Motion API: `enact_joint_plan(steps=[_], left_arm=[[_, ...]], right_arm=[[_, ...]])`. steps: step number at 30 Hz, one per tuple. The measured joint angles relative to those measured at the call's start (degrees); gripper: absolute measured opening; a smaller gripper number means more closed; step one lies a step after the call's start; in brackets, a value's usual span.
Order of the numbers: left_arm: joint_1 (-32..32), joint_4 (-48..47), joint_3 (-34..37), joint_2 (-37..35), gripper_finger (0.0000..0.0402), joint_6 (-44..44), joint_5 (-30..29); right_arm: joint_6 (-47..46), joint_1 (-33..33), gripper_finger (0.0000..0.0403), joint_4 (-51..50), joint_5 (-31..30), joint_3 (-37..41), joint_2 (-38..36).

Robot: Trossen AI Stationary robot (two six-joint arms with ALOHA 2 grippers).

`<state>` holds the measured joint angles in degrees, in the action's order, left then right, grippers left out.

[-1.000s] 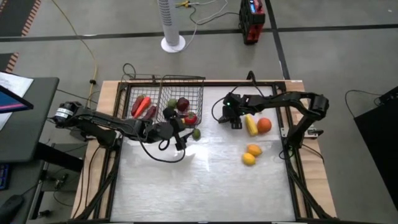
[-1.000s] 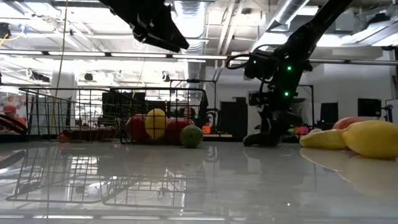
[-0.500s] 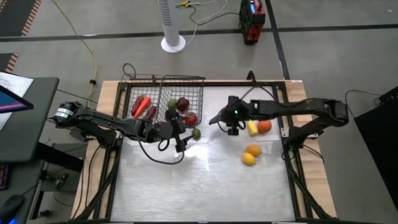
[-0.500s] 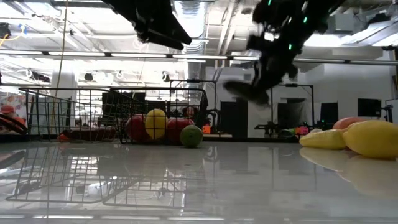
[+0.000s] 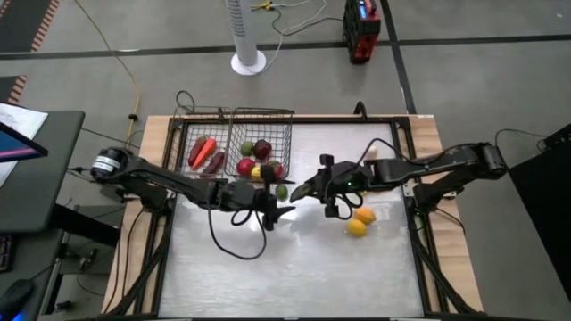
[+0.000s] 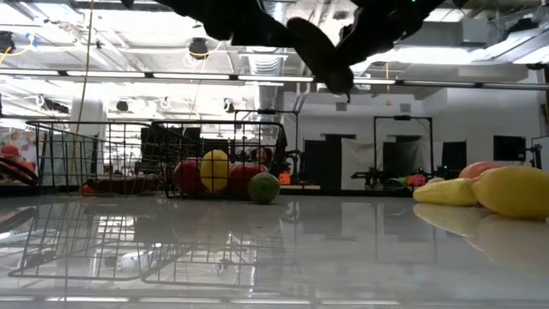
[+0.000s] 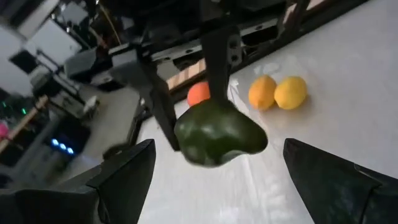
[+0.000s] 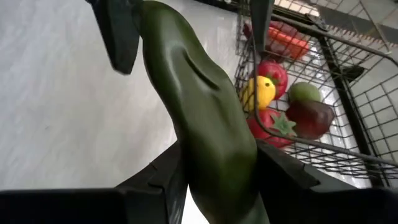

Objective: Sort produce into baskets
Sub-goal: Put the green chili pepper into the left wire basket

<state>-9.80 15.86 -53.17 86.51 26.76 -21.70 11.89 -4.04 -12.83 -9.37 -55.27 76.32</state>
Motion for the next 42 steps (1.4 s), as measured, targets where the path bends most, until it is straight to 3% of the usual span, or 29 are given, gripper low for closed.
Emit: enact_joint_plan(steps=[4,8,24,32,36,42], left_arm=[[-0.9,3.43,0.01,0.99,0.0338,3.47,-0.14],[-1.12,5.84,-0.02,0.93,0.0308,4.05,-0.59],[-1.19,8.41,-0.04,0.84,0.0073,4.04,-1.31],[-1.19,7.74,-0.02,0.86,0.0071,1.53,-1.88],[-1.28,3.86,-0.02,-0.85,0.0075,1.47,-6.52],[-1.24,-6.63,0.0,-9.55,0.0071,0.0,-14.27]], right_arm=[[-0.14,-1.13,0.0192,1.55,-0.17,0.02,-0.34],[-0.07,-1.96,0.0192,2.34,-0.2,0.02,-0.4],[-2.67,-1.91,0.0206,4.33,0.14,0.02,-0.16],[-2.86,-2.47,0.0278,5.09,0.5,0.02,-0.45],[-3.14,-2.74,0.0302,2.82,-0.52,0.02,-3.43],[-6.44,-2.7,0.031,-5.13,-4.03,0.02,-9.86]])
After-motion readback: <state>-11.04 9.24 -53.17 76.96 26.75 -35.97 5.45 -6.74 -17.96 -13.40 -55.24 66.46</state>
